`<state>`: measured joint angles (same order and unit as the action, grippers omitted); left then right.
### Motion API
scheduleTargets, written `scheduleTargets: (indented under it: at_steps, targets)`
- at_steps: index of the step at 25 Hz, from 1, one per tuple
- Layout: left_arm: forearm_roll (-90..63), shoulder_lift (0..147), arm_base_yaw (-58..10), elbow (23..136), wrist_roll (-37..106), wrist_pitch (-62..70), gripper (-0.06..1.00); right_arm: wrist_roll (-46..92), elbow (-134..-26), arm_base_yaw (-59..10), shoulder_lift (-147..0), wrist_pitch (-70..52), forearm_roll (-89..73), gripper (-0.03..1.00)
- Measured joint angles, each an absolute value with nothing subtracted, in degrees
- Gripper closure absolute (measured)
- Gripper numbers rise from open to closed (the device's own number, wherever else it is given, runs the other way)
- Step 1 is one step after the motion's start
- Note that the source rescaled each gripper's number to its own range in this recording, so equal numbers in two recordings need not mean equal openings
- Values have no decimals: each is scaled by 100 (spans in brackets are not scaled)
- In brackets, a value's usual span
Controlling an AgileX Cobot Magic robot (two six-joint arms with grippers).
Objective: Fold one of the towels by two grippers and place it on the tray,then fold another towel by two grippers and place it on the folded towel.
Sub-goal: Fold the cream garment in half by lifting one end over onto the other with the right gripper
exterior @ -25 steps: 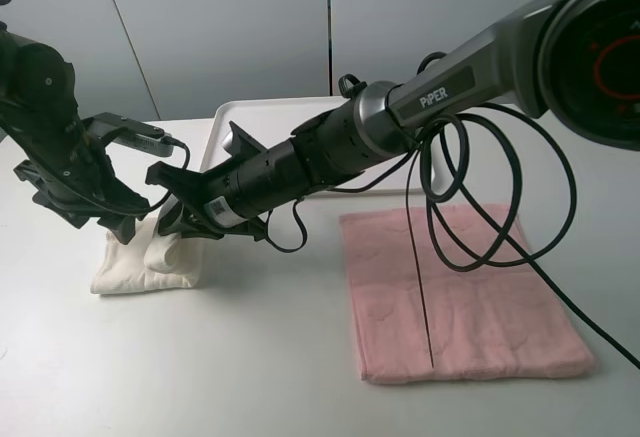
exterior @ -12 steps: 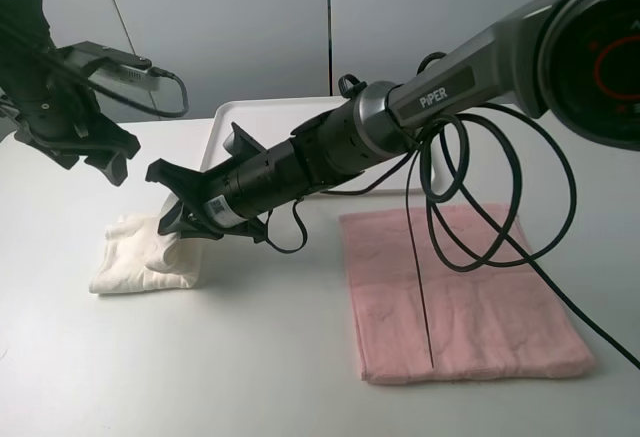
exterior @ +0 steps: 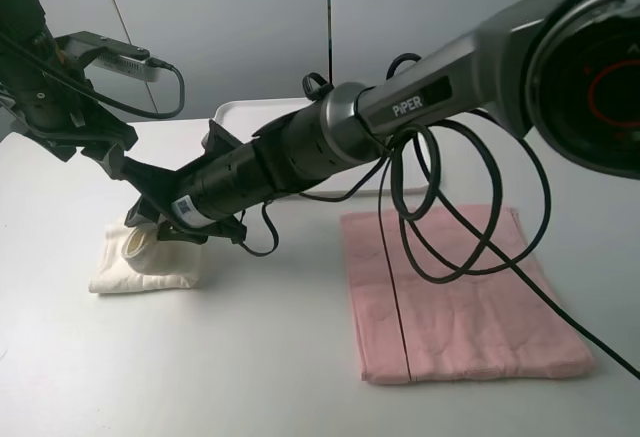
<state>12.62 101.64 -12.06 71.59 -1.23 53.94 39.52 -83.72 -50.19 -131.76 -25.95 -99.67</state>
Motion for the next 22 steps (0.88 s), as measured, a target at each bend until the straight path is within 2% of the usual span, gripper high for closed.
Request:
scheduleTargets:
  at_steps: [6,14,22]
  targets:
    - [1262,10164,-1206,7159,-113,5416,11,3942,-8507,-5074,-13176,-2518,-9967,41]
    - [1262,10164,-1206,7159,-113,5427,11,3686,-8509,-4898,-13176,-2710,-9182,40]
    - [1272,10164,-1206,7159,-91,5320,11,3815,-8509,-4787,-13176,-3936,-8985,40]
